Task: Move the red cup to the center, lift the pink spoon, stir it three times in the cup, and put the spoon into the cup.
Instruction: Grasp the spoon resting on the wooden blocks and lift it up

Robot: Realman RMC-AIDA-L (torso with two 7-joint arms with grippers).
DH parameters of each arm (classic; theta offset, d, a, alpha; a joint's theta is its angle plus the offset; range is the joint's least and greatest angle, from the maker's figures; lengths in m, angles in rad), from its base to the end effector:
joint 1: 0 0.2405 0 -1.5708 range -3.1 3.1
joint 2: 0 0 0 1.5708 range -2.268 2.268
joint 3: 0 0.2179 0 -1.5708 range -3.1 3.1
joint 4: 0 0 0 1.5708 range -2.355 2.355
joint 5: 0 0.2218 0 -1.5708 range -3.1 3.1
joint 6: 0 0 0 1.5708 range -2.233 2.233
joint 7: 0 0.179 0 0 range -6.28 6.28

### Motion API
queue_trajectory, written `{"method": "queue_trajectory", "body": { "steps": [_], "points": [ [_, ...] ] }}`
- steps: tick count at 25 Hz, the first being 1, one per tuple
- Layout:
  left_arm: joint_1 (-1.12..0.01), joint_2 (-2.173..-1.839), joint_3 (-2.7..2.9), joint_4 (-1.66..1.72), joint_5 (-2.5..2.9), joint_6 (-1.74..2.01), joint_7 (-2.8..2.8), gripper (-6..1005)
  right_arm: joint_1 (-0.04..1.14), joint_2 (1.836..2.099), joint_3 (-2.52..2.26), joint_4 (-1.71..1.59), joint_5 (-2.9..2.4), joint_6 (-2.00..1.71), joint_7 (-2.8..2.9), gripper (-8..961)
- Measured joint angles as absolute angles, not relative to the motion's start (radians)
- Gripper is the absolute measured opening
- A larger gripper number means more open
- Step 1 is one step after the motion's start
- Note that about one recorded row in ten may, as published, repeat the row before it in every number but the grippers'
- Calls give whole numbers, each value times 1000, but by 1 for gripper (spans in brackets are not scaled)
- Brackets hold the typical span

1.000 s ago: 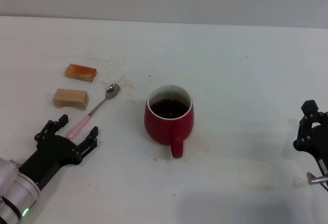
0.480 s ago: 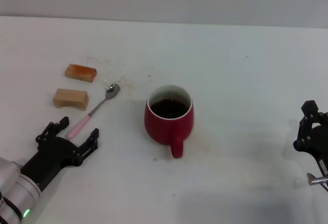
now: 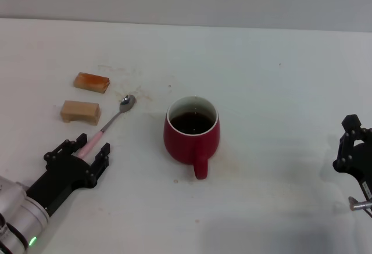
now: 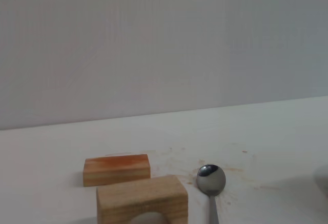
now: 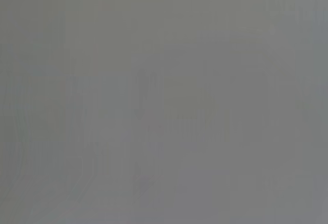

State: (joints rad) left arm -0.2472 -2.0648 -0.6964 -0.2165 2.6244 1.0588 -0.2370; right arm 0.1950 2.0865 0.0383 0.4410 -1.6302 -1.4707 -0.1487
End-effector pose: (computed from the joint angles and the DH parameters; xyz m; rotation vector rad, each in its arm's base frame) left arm -0.3261 0.2750 -0.0831 -2.0134 -0.6408 -0.5348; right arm 0.2811 0.2410 -0.0630 -1.6202 0.5354 0.7337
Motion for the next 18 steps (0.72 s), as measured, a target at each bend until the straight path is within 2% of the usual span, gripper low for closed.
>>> {"method": "queue_trajectory", "body": {
  "steps": [4, 9, 18],
  "points": [
    [-252, -2065, -696, -216, 2624, 1046, -237, 552, 195, 2086, 38, 440, -1631, -1470, -149, 0],
    [-253, -2065, -699, -220, 2623, 1035, -236, 543, 195, 2086, 38, 440, -1631, -1470, -149, 0],
    [-253, -2065, -707, -220, 2618, 1030, -240, 460, 195, 2086, 38, 442, -1631, -1469, -149, 0]
  ]
}}
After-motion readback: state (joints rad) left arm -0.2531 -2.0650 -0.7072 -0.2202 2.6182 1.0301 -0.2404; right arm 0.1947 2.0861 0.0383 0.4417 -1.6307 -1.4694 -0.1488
